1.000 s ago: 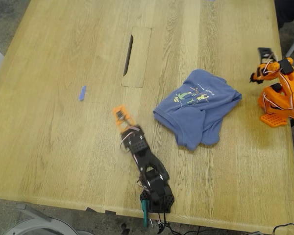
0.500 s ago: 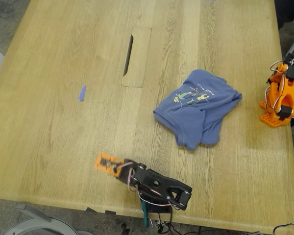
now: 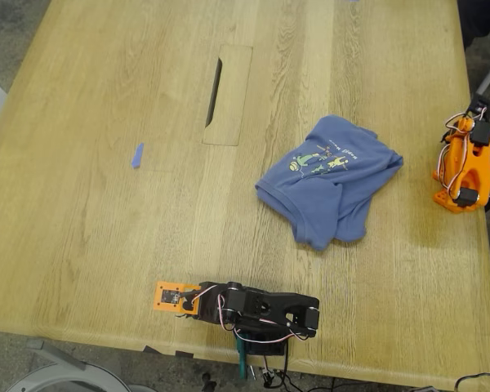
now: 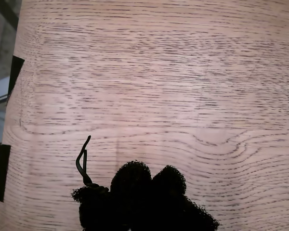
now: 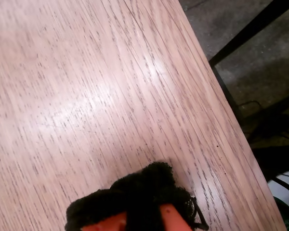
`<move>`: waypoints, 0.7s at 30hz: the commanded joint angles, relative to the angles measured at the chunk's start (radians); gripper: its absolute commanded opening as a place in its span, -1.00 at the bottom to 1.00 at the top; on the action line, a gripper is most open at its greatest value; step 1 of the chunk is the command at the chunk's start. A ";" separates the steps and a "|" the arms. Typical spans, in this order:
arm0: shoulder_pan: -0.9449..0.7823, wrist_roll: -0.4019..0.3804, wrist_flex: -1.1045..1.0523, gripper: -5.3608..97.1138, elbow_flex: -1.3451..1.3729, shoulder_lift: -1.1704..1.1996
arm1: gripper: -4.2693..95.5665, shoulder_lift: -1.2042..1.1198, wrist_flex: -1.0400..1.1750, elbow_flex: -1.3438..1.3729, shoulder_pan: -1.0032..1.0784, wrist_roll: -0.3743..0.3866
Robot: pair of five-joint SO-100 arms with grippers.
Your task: Fold a T-shirt
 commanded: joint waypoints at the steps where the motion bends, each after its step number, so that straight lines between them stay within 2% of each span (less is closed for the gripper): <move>1: -0.043 0.020 0.060 -0.90 -0.014 0.114 | -0.91 -0.005 0.012 -0.005 0.009 0.003; 3: -0.072 -0.009 0.164 -0.90 -0.014 0.114 | -0.91 0.006 0.012 0.000 0.025 -0.021; 6: -0.094 -0.100 0.199 -0.90 -0.014 0.112 | -0.91 0.012 0.009 0.025 0.149 -0.209; 10: -0.097 -0.192 0.199 -0.90 -0.014 0.112 | -0.91 0.014 -0.025 0.089 0.304 -0.348; 11: -0.097 -0.222 0.199 -0.90 -0.014 0.110 | -0.91 0.014 -0.035 0.112 0.334 -0.360; 14: -0.095 -0.264 0.199 -0.90 -0.012 0.103 | -0.91 0.015 -0.051 0.153 0.387 -0.302; 21: -0.078 -0.262 0.199 -0.90 -0.012 0.104 | -0.91 0.015 -0.091 0.202 0.393 -0.190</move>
